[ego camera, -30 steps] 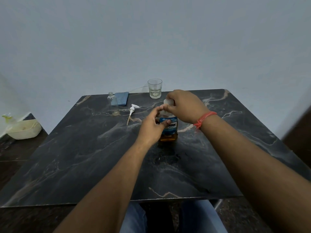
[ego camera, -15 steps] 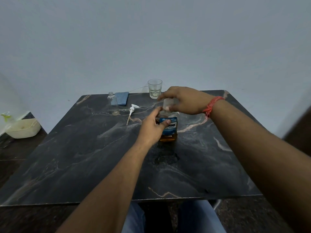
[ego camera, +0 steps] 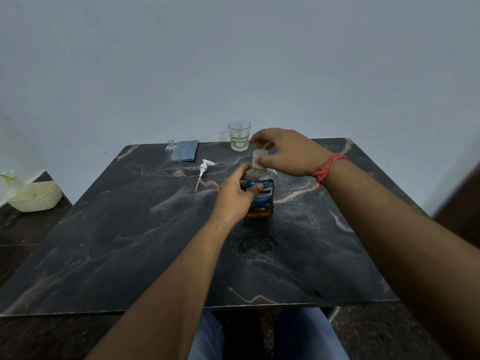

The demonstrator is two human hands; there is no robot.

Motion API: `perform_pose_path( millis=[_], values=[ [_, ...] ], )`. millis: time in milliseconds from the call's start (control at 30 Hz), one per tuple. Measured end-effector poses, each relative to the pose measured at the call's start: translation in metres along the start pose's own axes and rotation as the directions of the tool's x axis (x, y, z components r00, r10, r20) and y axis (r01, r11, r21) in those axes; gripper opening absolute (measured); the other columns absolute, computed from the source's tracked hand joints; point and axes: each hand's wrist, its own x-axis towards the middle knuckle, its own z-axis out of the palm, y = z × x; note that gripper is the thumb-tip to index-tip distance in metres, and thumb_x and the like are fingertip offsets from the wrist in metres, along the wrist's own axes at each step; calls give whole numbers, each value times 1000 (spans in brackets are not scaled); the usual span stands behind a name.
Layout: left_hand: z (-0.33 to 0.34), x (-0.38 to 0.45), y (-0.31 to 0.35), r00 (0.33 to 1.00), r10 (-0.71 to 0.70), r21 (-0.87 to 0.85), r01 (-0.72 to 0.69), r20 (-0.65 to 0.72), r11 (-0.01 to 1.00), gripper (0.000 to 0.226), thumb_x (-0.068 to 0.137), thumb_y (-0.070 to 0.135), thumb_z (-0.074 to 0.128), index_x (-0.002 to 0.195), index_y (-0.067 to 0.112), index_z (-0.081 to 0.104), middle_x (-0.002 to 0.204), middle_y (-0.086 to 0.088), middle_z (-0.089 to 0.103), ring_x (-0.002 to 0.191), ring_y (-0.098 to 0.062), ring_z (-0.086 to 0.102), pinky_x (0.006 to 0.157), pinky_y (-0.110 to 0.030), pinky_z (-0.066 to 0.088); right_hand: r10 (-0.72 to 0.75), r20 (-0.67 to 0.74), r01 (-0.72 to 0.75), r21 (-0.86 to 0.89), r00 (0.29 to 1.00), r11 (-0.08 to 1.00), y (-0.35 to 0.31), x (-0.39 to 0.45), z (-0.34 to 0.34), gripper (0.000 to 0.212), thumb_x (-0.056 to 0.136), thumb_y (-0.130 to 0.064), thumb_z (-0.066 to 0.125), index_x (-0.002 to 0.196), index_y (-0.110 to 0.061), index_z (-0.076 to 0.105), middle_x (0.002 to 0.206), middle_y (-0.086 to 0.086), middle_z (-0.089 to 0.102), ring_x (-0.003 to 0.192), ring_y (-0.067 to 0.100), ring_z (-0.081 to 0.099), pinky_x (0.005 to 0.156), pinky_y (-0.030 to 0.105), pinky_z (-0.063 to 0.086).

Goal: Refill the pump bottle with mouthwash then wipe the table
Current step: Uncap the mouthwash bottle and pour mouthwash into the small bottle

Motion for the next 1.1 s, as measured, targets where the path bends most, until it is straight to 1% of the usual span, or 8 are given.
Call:
perform_pose_path(
  millis=[133, 233, 333, 500, 700, 833, 933, 1100],
  values=[
    [0, 0, 0, 1000, -4, 8, 4, -5, 1000, 69, 93, 25, 70, 152, 37, 37, 153, 1, 48, 139, -18, 45, 97, -30, 41, -4, -78, -9, -159, 997, 987, 2, 2, 7, 36, 87, -47, 62, 108, -18, 62, 100, -2, 56, 89, 14, 53, 72, 27, 41],
    [0, 0, 0, 1000, 0, -1, 0, 2, 1000, 65, 93, 25, 70, 150, 35, 41, 149, 1, 53, 136, -18, 49, 96, -29, 44, -15, -63, 10, -74, 998, 997, 1, 2, 7, 31, 85, -30, 60, 113, -20, 66, 97, -5, 55, 89, 14, 54, 66, 21, 37],
    [-1, 0, 0, 1000, 4, 0, -4, -1, 1000, 65, 93, 26, 70, 150, 34, 41, 149, 1, 52, 135, -17, 49, 99, -31, 45, -2, -52, 3, 34, 999, 999, -1, 0, 5, 43, 81, -28, 61, 125, -27, 60, 105, -9, 58, 94, 10, 55, 74, 19, 42],
    [0, -1, -1, 1000, 9, -16, -9, 0, 1000, 62, 93, 26, 70, 148, 39, 42, 145, 2, 55, 124, -8, 49, 91, -26, 45, 16, -104, -28, -122, 994, 992, 3, 0, 11, 36, 84, -42, 65, 111, -19, 64, 102, -1, 63, 91, 16, 57, 76, 31, 48],
    [0, 0, 0, 1000, -2, -8, 2, -1, 1000, 62, 93, 25, 70, 148, 33, 43, 147, 3, 54, 132, -17, 51, 97, -30, 47, 44, -206, -29, 74, 978, 997, 3, -2, 8, 32, 80, -31, 62, 110, -21, 68, 96, -9, 59, 87, 8, 55, 67, 13, 37],
    [-1, 0, 0, 1000, 6, -20, -5, 6, 1000, 63, 94, 23, 70, 150, 32, 42, 147, 2, 54, 131, -17, 53, 104, -36, 49, 115, -276, -61, 198, 954, 978, 8, -9, 11, 29, 81, -28, 63, 109, -24, 69, 98, -8, 59, 83, 0, 54, 68, 13, 39],
    [-1, 2, 0, 1000, -11, -57, 12, 22, 998, 61, 94, 21, 69, 148, 32, 43, 146, 0, 55, 131, -17, 55, 106, -45, 50, 191, -375, -68, 318, 907, 946, 14, -12, 12, 30, 82, -26, 62, 111, -25, 69, 103, -5, 60, 88, 3, 56, 72, 16, 43],
    [6, 10, 3, 999, 6, -111, -1, 43, 994, 54, 93, 17, 70, 139, 33, 49, 150, 2, 51, 129, -11, 51, 104, -40, 51, 287, -371, -211, 231, 883, 950, 52, -20, 25, 36, 87, -25, 56, 121, -24, 66, 107, -2, 50, 92, 11, 52, 71, 16, 37]
  ],
)
